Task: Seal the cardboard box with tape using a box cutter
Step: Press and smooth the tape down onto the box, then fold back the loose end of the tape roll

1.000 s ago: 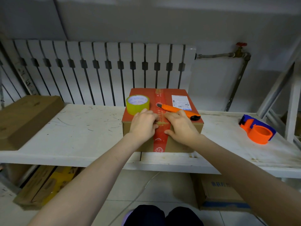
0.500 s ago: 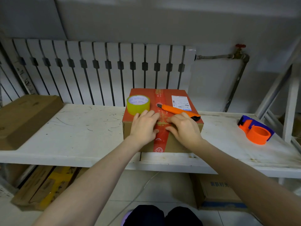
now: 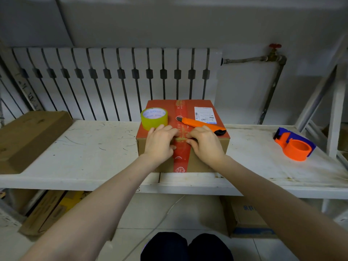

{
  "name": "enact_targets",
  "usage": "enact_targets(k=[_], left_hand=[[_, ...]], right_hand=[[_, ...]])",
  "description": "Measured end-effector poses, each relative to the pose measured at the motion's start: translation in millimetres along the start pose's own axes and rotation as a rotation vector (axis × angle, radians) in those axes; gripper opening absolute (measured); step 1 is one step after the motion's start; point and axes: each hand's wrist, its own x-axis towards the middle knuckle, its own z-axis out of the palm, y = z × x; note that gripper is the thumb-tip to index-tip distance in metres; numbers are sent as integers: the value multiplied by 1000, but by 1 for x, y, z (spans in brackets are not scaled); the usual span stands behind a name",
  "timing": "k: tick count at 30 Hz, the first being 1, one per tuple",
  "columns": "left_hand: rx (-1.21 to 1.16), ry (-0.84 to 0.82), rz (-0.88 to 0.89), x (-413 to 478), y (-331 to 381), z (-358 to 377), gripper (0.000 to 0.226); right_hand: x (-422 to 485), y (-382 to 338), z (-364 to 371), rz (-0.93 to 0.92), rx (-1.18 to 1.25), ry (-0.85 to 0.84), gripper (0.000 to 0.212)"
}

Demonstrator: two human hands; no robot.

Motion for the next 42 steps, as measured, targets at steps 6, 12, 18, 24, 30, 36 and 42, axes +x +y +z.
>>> enact_targets(k=[6,12,18,24,30,36,42], left_hand=[[-196,-130,-16,18,-13,-18,26],[-74,185,-155,35,-13,-45,23],[137,-121,-331,38,-16,-35,32],[-231,34,-373,33,1,-36,40],[-732,99,-259,18,29,-54,23],[-877,141,-140,-2,54,-73,13],[-893,175,-118,-14,66,-87,13]], right_hand=[[-2,1,-3,12,38,-28,19],[-3,0,-9,5,40,-79,24],[-3,3,-23,-6,44,-205,32],[-5,-7,-41,74,224,-37,30],[3,-20,-64,163,339,234,35],[6,-41,-83,75,265,224,56],[-8,-58,-94,-28,121,398,30]])
